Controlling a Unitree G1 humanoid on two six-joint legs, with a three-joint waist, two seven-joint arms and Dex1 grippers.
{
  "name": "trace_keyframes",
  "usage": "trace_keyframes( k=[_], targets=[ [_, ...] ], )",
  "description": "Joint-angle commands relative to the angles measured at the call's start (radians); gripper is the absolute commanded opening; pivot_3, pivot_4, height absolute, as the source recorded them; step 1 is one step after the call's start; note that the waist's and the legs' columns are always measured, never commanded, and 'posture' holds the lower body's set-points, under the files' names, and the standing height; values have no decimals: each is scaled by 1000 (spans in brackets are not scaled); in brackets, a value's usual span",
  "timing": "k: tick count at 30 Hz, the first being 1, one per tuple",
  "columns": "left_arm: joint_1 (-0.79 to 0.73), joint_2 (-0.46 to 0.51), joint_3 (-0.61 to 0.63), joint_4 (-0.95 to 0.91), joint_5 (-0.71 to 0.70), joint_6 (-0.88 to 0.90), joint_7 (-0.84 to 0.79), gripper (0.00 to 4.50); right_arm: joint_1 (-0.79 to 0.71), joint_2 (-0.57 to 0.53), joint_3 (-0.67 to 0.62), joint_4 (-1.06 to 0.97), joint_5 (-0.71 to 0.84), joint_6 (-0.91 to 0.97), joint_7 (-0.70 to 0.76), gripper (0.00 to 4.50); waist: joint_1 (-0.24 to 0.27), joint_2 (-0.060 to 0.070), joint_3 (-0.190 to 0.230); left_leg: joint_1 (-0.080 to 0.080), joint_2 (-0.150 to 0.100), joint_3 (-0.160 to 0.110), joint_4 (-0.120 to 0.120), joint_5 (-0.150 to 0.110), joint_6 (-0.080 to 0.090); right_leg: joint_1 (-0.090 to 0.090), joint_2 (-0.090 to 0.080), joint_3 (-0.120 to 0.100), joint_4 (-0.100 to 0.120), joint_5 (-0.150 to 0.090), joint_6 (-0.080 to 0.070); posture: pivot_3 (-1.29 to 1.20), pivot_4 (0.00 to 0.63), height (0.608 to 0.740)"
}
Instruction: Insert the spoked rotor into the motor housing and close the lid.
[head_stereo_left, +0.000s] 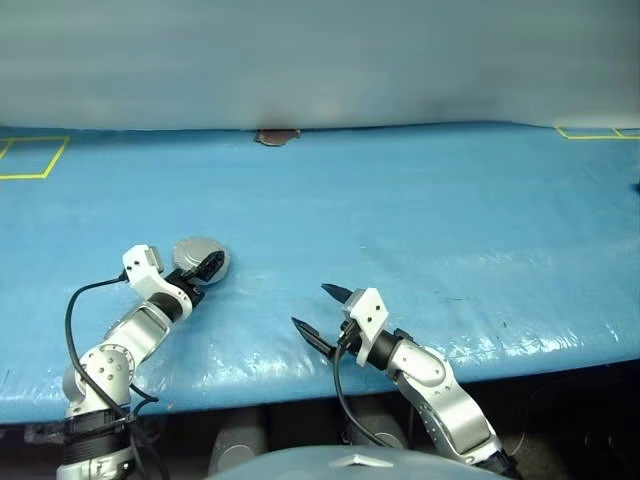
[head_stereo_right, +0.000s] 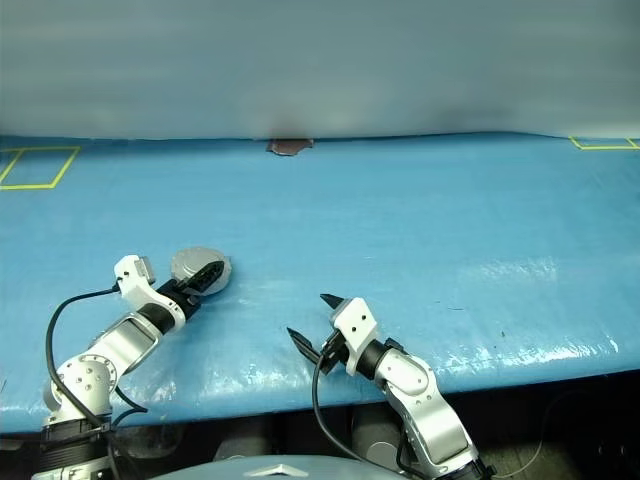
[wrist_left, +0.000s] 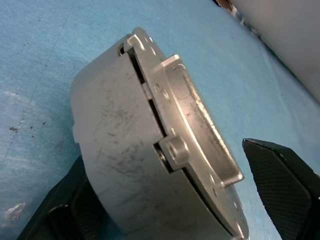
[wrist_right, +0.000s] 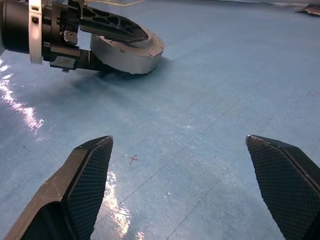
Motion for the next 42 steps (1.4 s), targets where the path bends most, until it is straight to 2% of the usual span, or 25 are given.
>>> trace_keyframes(
  k=[1,15,17,21,26,31,37,42],
  targets=[
    [116,50,37,42,40,66,-22,4460,-6,4,1,-20,9,3,5,4500,-3,0,0,0,0,0,-1,-1,-1,0,0,0,0,-1,-1,0,150,740],
    [344,176,22,-102,67,78,-266,4460,-20,2,7,-13,10,17,25,4500,-2,2,-1,0,0,3,-8,-4,-2,-11,-1,1,-1,-6,-5,0,150,740],
    [389,212,1,-128,116,54,-322,4460,-19,2,6,-13,12,19,29,4500,-1,2,-1,-1,0,4,-8,-4,-2,-11,-1,1,-2,-6,-4,0,150,740],
    [477,252,-66,-210,272,-134,-489,4460,-10,-4,2,-17,19,23,37,4500,2,2,-1,-1,0,6,-9,-5,-2,-12,-2,3,-3,-7,-4,0,150,740],
    [522,210,-111,-303,359,-340,-636,4460,3,-14,-23,-33,44,42,44,4500,21,-2,2,-5,0,7,-8,-7,0,-14,-4,2,-4,-8,-4,0,150,740],
    [526,140,-151,-332,432,-528,-711,4460,20,-22,-51,-61,82,60,48,4500,37,-5,5,-10,0,7,-4,-9,1,-16,-4,1,-4,-8,-4,0,150,740],
    [457,28,-161,-296,518,-656,-645,4460,39,7,-104,-75,94,18,-8,4500,43,-6,5,-10,0,6,-1,-9,1,-14,-4,0,-3,-8,-3,0,150,740],
    [401,-24,-177,-235,658,-782,-588,4460,42,22,-119,-70,68,-25,-45,4500,42,-6,5,-16,0,5,3,-9,2,-14,-2,0,-2,-7,-1,0,150,740]
  ],
)
